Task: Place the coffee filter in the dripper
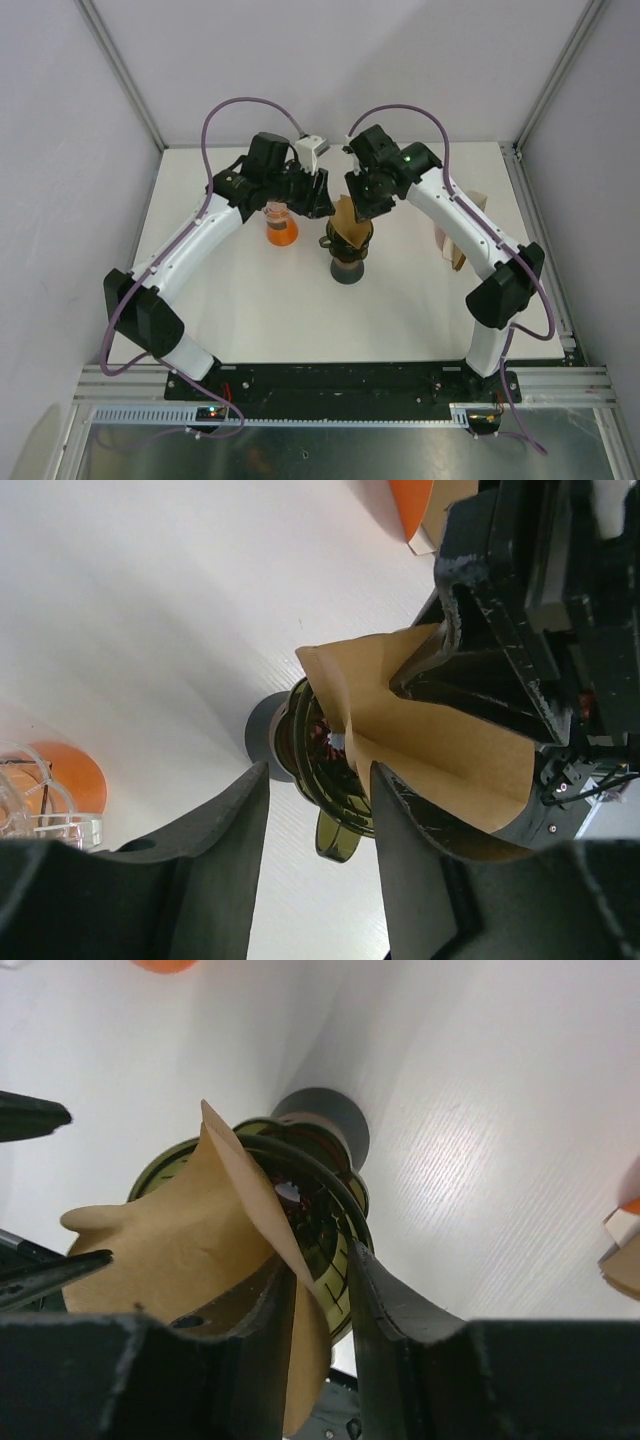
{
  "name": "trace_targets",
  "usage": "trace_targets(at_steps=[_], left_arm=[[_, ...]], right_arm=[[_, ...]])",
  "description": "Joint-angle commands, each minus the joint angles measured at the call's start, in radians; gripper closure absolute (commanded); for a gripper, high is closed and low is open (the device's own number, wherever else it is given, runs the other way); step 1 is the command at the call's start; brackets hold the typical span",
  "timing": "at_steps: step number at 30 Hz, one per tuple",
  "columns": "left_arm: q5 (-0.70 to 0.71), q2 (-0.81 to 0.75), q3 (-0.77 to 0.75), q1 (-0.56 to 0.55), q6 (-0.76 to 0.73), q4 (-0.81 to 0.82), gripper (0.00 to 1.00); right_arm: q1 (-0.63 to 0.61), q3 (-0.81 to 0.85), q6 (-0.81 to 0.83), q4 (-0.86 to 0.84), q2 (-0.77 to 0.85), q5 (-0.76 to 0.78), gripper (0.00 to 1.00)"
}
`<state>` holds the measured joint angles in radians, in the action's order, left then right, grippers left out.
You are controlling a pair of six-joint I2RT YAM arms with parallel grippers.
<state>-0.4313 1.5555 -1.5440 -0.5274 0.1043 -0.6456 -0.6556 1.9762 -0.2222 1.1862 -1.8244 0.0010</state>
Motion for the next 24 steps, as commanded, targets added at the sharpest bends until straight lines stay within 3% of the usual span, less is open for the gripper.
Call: trace_targets(at_steps=[1,8,16,19,24], left_arm=[[-0.021,0.000,-0.015,0.006,-0.018,0.029,0.49],[-0.022,-0.006,-0.041,0.006,-0.028,0.030,0.45],[-0.015,-0.012,-0.054,0.006,-0.032,0.030,0.39],[0.000,-0.027,-0.070,0.010,-0.046,0.029,0.35],[0.023,-0.063,-0.086,0.048,-0.061,0.029,0.31]], right_arm=[[-0.007,0.012,0.031,-0.079,0.077,-0.015,0.66],[-0.004,0.008,0.059,-0.109,0.129,-0.001,0.55],[-0.005,0.016,0.075,-0.146,0.173,-0.002,0.51],[-0.040,-0.003,0.093,-0.214,0.213,-0.022,0.59],[-0.073,-0.112,0.061,-0.341,0.289,-0.073,0.89]])
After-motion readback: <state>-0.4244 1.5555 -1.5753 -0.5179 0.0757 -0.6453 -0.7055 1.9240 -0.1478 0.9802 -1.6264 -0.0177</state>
